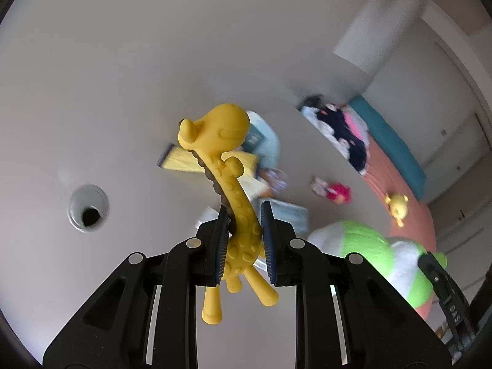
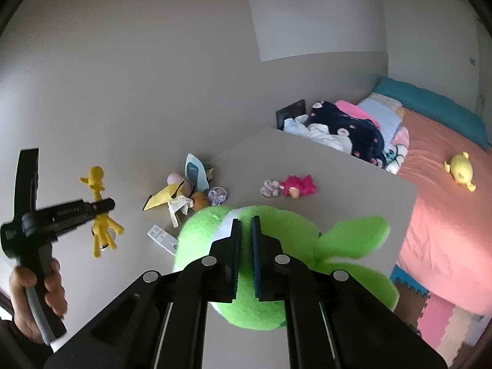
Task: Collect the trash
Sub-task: 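Carry giraffe and green plush to the trash bag and release both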
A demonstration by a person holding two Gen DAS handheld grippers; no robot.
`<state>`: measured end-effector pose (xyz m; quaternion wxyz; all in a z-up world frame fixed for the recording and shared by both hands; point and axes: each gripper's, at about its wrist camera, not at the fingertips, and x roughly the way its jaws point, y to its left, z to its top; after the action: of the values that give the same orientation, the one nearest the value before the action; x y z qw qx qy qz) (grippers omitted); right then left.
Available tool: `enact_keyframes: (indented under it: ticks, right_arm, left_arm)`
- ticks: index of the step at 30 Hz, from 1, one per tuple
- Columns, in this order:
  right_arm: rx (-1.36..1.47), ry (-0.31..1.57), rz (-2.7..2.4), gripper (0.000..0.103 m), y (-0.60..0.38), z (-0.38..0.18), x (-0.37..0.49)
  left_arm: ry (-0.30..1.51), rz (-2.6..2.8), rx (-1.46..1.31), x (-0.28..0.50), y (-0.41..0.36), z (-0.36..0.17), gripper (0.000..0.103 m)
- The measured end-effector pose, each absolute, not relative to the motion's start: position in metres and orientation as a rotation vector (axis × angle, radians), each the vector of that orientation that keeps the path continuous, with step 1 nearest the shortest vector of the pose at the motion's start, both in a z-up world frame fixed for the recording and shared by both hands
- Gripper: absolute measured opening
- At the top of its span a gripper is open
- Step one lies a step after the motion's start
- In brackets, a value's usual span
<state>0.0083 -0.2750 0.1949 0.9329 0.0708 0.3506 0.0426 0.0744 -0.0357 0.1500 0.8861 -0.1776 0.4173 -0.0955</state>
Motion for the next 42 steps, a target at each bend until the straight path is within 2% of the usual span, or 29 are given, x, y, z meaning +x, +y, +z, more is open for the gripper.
enact_keyframes:
  ticks: [6,20,29,38,41,42]
  right_arm:
    - [0.194,0.685,0.049,0.007,-0.306,0.210,-0.029]
    - [0.243,0.665,-0.249,0.007,-0.454,0.214,-0.168]
    - [0.324,0.706,-0.429,0.007,-0.535,0.180,-0.238]
    - [0.438,0.821,-0.537,0.007,-0.596,0.105,-0.266]
    - [0.483,0.891,-0.536,0.012,-0.610,0.071,-0.264]
    - [0.492,0.898,-0.540,0.013,-0.614,0.065,-0.265]
  left_arm:
    - [0.873,-0.303,-0.309,0.048,-0.092,0.160,0.020]
    - [0.914,-0.643,-0.115,-0.039,-0.307,0.153,0.020]
    - [1.003,-0.794,0.037,-0.090,-0.427,0.107,0.020]
    - [1.108,-0.853,0.176,-0.120,-0.503,0.037,0.020]
    - [1.165,-0.875,0.205,-0.123,-0.516,0.009,0.023]
    - [1.183,-0.881,0.214,-0.124,-0.521,0.002,0.039]
